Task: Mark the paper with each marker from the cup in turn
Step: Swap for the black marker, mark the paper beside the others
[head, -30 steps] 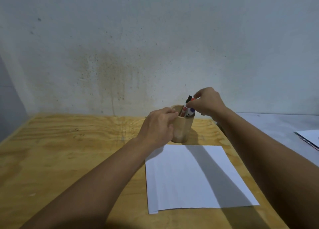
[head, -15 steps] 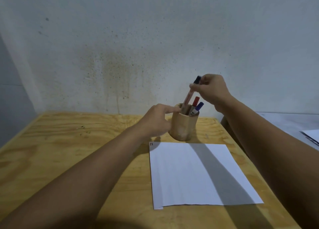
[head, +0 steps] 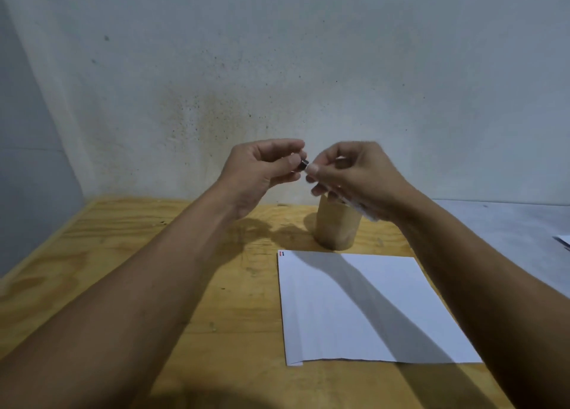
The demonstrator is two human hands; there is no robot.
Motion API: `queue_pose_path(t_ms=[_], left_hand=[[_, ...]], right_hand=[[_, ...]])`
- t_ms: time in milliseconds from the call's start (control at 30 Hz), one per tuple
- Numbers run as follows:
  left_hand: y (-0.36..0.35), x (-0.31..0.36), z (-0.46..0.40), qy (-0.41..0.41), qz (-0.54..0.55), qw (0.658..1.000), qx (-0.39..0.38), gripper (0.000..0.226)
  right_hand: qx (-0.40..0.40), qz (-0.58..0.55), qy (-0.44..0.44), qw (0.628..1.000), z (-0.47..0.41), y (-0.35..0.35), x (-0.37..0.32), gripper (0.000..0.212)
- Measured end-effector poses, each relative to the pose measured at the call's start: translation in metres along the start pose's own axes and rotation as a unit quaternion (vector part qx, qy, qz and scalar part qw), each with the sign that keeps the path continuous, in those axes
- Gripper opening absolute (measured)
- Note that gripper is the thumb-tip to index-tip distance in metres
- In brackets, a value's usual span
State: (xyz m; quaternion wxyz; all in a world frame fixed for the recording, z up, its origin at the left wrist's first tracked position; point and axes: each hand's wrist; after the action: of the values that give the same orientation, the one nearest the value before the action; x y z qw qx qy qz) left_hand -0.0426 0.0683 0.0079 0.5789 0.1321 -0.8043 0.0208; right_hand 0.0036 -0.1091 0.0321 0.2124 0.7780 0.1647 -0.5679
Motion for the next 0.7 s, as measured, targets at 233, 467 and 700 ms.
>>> queue_pose_path(t_ms=[233,467,700], left_hand=[[0.011,-0.029,0.017,0.035,-0.057,0.997,0.029,0.013],[0.031,-0.064,0.019,0.175,-0.136,0.969,0.110,0.005],[0.025,-0.102,0.031,0.113,-0.450,0.882,0.077,0.016]], right_hand=[[-0.030,-0.054,-0.069,0.996,0.011,-0.018,0.030,0.016],[0.008,0.179,0.024,0.984,0.024,-0.022,0.068,0.013],[-0.025,-0.225,-0.121,0.966,0.036,-0.018,0.073,0.024]])
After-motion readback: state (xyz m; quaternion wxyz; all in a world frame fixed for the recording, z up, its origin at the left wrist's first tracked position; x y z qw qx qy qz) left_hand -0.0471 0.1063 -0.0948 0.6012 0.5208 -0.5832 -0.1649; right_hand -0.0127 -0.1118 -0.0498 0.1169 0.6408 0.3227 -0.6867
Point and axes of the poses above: each hand's wrist, its own z-axis away from the middle knuckle, its own y-axis out of the back of the hand, x = y × z, and after that the axes turned 15 degrees about -z, right-handed
